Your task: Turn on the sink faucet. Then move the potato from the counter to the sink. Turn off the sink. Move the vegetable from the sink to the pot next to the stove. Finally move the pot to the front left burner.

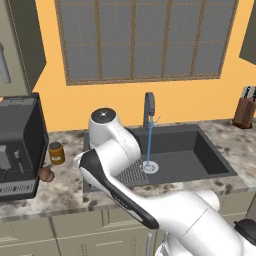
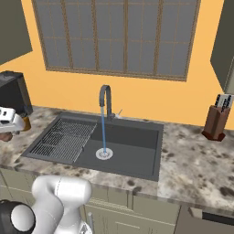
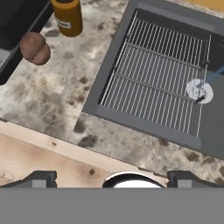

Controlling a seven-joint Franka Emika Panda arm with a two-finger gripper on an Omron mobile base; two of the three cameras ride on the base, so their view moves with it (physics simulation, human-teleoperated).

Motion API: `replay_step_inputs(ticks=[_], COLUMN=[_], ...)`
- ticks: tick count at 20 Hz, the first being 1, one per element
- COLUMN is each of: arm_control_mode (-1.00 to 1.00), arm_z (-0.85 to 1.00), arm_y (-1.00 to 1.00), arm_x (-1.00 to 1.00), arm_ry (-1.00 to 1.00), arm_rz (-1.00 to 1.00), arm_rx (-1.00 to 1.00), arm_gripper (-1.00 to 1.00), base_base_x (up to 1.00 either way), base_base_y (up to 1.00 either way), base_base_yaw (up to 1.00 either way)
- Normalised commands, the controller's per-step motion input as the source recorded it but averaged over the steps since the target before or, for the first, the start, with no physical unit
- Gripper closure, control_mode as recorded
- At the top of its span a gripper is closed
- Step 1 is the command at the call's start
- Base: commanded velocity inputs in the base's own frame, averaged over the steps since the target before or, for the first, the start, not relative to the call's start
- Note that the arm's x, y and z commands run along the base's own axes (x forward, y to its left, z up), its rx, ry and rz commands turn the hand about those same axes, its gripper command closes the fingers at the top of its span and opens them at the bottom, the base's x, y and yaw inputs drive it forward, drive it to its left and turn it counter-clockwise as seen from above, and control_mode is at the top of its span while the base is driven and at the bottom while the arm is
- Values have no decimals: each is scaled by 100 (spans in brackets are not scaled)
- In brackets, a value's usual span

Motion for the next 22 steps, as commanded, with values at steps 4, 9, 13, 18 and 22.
replay_step_inputs(ticks=[4, 9, 13, 18, 22], arm_control_mode=[-100, -100, -100, -100, -100], arm_z=[-27, -20, -18, -20, -20], arm_y=[47, 48, 52, 48, 32], arm_x=[0, 2, 3, 7, 21], arm_ry=[0, 0, 0, 0, 0], arm_rz=[11, 10, 10, 9, 8], arm_rx=[0, 0, 0, 0, 0], arm_gripper=[-100, -100, -100, -100, -100], base_base_x=[0, 0, 0, 0, 0], base_base_y=[0, 0, 0, 0, 0], base_base_yaw=[0, 0, 0, 0, 0])
